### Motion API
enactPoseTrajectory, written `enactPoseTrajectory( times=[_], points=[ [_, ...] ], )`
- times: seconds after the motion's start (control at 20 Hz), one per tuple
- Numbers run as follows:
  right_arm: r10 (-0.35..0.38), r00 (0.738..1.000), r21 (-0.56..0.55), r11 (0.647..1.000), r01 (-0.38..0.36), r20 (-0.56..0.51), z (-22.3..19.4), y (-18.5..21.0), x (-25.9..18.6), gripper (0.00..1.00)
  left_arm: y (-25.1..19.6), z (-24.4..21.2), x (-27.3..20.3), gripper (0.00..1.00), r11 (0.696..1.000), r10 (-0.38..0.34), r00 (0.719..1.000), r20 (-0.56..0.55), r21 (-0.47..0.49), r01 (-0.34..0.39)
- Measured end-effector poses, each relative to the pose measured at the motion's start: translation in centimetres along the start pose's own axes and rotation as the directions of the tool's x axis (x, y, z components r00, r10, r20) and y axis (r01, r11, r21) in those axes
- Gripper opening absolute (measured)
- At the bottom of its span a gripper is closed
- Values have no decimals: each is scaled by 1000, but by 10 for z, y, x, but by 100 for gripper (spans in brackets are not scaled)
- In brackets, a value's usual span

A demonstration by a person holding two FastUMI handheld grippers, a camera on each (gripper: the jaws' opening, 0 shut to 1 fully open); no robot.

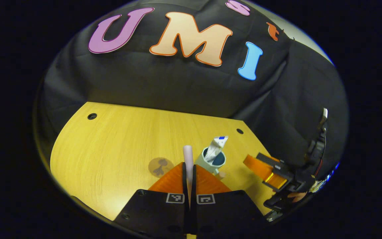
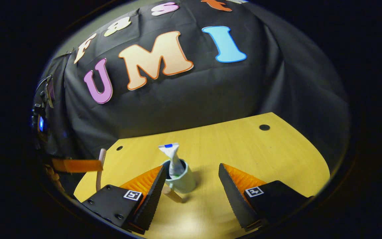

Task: Put the toothbrush and toothpaste on the desktop into the cup, then pick up the cup and place it on the coaster on the desktop.

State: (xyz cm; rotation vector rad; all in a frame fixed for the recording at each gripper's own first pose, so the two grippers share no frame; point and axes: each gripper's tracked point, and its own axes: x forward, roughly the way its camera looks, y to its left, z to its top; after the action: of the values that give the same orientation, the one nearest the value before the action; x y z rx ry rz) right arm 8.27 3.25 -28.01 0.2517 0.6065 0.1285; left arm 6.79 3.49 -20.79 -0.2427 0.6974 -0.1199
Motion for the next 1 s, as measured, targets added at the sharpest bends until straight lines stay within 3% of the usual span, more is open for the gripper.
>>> enactPoseTrajectory(
  times=[0.45, 0.6, 0.75, 1.0],
  points=[
    [-168, 986, 65, 984, 168, -10, -14, -78, -66, 97, -38, 62, 77, 0, 991, -68, 979, 194, -98, 89],
    [-209, 978, 76, 975, 210, -16, -18, -96, -82, 97, -36, 66, 101, 0, 985, -43, 973, 225, -155, 79],
    [-241, 970, 83, 967, 243, -32, -22, -106, -94, 97, -15, 70, 124, 0, 970, 36, 965, 261, -241, 29],
    [-256, 965, 73, 963, 260, -59, -30, -111, -95, 97, -3, 60, 138, 0, 941, 91, 961, 262, -338, 3]
  ],
)
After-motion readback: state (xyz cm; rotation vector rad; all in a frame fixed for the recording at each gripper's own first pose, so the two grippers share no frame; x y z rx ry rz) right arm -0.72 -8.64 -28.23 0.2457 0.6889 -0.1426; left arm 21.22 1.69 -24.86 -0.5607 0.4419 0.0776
